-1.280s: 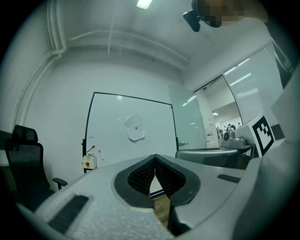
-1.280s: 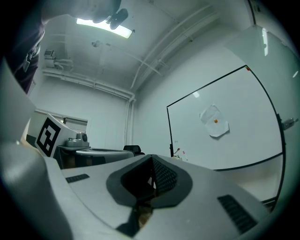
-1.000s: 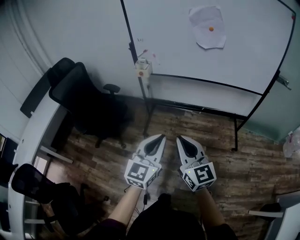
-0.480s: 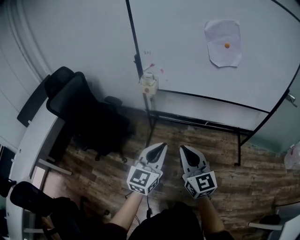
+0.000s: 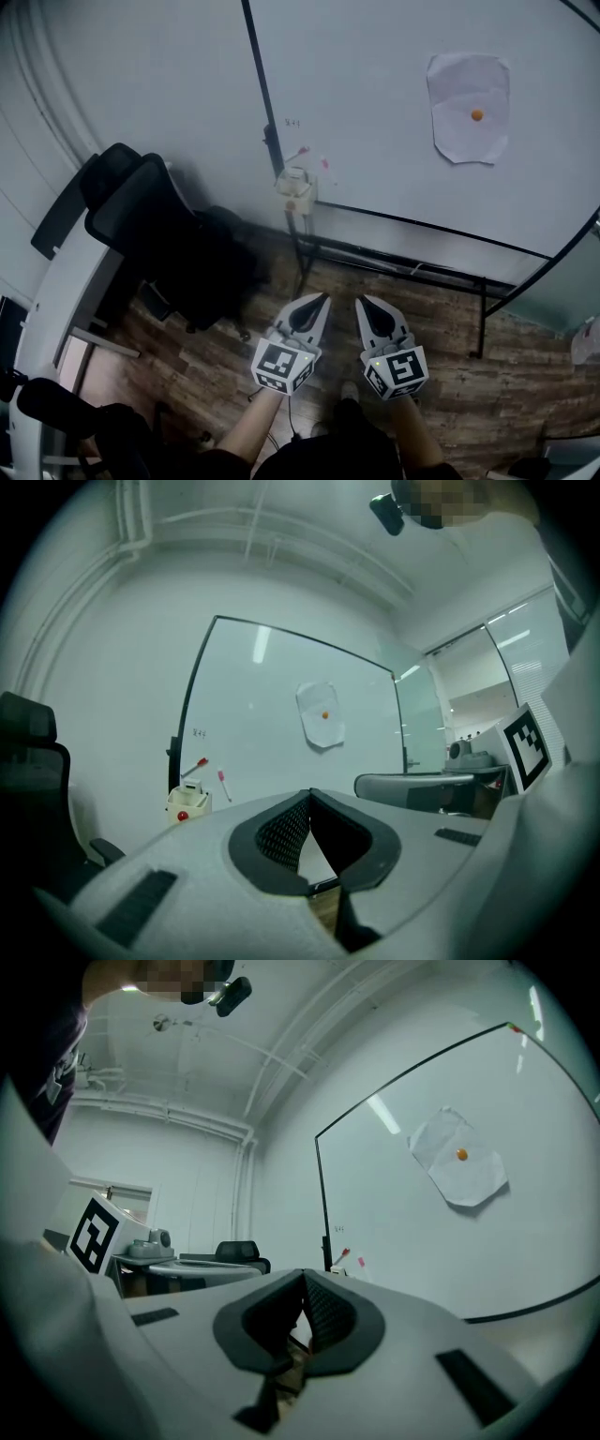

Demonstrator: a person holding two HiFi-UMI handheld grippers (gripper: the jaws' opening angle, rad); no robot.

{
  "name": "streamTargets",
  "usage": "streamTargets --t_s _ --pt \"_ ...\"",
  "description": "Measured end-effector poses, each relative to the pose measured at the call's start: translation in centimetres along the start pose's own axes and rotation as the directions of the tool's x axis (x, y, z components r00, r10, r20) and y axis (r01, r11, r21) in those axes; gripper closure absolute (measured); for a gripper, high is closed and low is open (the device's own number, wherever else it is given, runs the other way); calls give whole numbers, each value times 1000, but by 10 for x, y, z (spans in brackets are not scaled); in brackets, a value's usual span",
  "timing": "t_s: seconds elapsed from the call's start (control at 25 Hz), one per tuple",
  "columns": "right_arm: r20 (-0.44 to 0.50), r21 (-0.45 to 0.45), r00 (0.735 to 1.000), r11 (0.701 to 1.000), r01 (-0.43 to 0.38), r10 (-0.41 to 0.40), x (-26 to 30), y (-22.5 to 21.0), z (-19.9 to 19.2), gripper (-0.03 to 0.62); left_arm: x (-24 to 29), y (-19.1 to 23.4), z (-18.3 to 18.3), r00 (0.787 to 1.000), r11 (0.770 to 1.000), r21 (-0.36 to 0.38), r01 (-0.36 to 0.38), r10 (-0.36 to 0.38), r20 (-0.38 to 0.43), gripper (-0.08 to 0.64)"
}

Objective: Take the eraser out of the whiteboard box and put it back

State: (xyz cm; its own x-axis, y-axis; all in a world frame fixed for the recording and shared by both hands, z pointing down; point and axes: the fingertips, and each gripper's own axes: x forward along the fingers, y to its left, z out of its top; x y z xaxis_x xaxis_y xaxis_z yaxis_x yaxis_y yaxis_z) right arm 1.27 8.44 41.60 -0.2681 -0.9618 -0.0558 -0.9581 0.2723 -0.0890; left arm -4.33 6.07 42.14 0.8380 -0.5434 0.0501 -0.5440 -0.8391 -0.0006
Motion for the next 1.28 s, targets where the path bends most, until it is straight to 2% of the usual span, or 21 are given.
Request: streamTargets --t_s 0.28,0.72,1.0,1.28 --pt "9 17 998 998 -62 62 58 -55 6 591 64 39 9 997 997 11 -72 72 -3 555" --pt "8 49 989 988 -147 147 122 -94 -1 591 118 85 5 987 987 23 -156 157 -35 555" --pt "-1 54 986 985 -167 167 172 -105 -10 591 144 131 0 983 984 21 -178 178 -38 555" --pt "-9 47 988 987 -152 153 235 -120 -7 591 180 185 4 986 986 8 -166 166 -27 555"
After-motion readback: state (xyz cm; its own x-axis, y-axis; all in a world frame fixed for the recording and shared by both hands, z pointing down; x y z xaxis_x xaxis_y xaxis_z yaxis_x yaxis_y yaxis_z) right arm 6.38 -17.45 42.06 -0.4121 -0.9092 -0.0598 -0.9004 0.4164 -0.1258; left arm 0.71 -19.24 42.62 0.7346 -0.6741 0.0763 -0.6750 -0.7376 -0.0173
